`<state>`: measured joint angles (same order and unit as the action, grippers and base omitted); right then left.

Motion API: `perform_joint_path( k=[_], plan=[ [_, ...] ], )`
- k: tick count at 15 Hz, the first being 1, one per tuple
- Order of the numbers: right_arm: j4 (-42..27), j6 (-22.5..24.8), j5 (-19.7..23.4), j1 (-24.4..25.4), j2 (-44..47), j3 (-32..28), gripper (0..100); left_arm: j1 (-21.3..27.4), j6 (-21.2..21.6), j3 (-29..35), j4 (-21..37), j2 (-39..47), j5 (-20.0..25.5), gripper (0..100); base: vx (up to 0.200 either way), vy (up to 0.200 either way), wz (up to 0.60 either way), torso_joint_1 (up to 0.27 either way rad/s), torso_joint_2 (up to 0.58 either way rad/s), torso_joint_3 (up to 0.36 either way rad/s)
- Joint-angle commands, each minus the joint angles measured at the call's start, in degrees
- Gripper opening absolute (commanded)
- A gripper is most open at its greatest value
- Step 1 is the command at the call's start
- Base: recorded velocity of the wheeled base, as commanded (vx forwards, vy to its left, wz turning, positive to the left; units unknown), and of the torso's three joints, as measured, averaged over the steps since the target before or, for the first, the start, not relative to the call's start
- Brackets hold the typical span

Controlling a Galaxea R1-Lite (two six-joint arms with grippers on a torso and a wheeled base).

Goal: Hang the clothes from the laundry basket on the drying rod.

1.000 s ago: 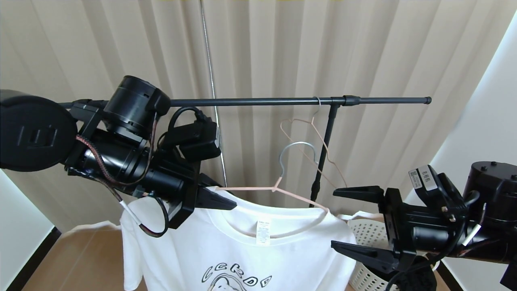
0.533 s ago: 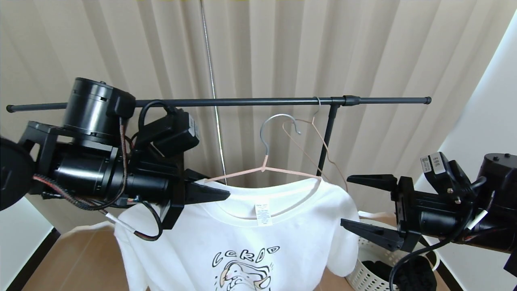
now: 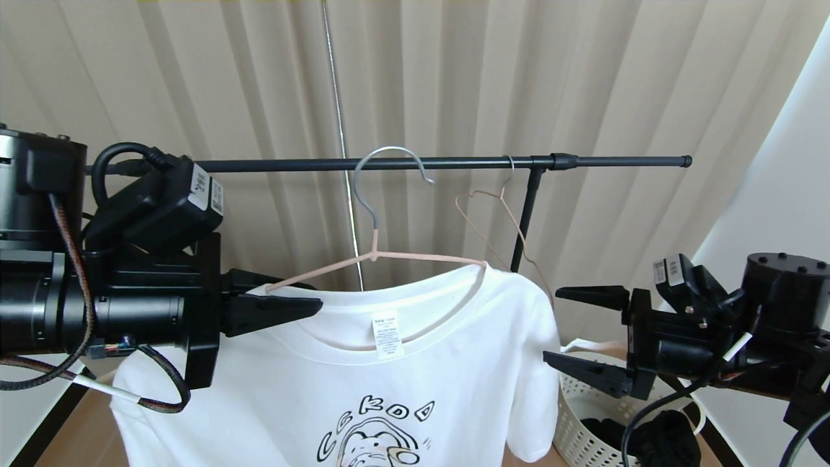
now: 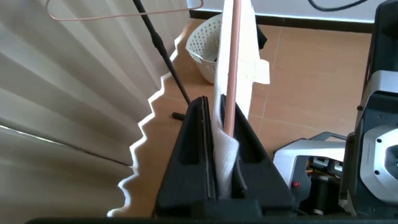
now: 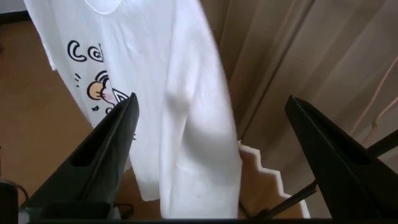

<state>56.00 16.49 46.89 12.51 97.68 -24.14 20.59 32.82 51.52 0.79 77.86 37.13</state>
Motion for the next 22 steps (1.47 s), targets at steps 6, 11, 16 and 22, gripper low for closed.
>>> perform_joint_path(
  k=[6, 11, 16, 22],
  plan=[
    [0.2, 4.2, 0.0, 0.1, 11.0, -0.9, 100, -0.6, -1.5, -3.3, -2.9, -4.0, -0.3, 0, 0.000, 0.000, 0.00, 0.000, 0.00, 0.000],
    [0.3, 3.8, -2.1, -1.0, 11.7, -2.5, 0, -0.6, -1.5, -4.6, -2.9, -5.3, -0.3, 0, 0.000, 0.000, 0.00, 0.000, 0.00, 0.000],
    [0.2, 3.5, -2.1, -5.5, 10.7, -4.1, 0, -2.7, -1.6, -6.3, -2.8, -8.1, -0.3, 0, 0.000, 0.000, 0.00, 0.000, 0.00, 0.000],
    [0.2, 3.2, -2.0, -6.1, 10.7, -4.3, 0, -3.8, -2.7, -7.9, -2.6, -10.5, -0.2, 0, 0.000, 0.000, 0.00, 0.000, 0.00, 0.000]
  ],
)
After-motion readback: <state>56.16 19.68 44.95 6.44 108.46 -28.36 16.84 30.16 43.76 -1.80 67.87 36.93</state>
